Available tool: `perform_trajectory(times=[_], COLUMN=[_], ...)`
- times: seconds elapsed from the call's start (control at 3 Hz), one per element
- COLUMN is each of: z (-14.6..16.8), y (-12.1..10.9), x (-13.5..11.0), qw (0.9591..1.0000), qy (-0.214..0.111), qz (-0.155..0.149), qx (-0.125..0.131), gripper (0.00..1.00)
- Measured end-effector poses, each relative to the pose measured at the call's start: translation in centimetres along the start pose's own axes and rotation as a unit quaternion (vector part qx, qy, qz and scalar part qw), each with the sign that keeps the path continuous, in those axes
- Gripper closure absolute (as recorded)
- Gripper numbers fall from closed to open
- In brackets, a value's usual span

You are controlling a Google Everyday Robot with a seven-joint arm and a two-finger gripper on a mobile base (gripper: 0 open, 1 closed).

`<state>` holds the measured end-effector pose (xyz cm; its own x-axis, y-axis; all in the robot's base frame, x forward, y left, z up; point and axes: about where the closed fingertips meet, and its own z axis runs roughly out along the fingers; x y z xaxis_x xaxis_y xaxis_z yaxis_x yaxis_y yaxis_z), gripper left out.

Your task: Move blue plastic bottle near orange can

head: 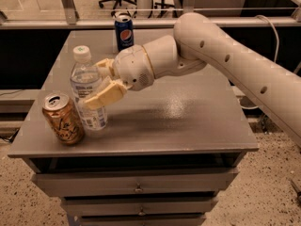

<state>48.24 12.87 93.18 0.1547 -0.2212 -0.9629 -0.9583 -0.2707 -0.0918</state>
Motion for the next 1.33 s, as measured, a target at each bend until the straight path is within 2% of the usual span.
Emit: perform_trajectory(times=[0.67, 1.33], z=[0.9, -0.6], y=[1.6, 1.7], x=[0.3, 0.2], qw=[0.9980, 0.9983], qy=[0.017, 0.025], qz=[-0.020, -0.023], qx=[-0.057, -0.048], gripper=[0.00, 0.00])
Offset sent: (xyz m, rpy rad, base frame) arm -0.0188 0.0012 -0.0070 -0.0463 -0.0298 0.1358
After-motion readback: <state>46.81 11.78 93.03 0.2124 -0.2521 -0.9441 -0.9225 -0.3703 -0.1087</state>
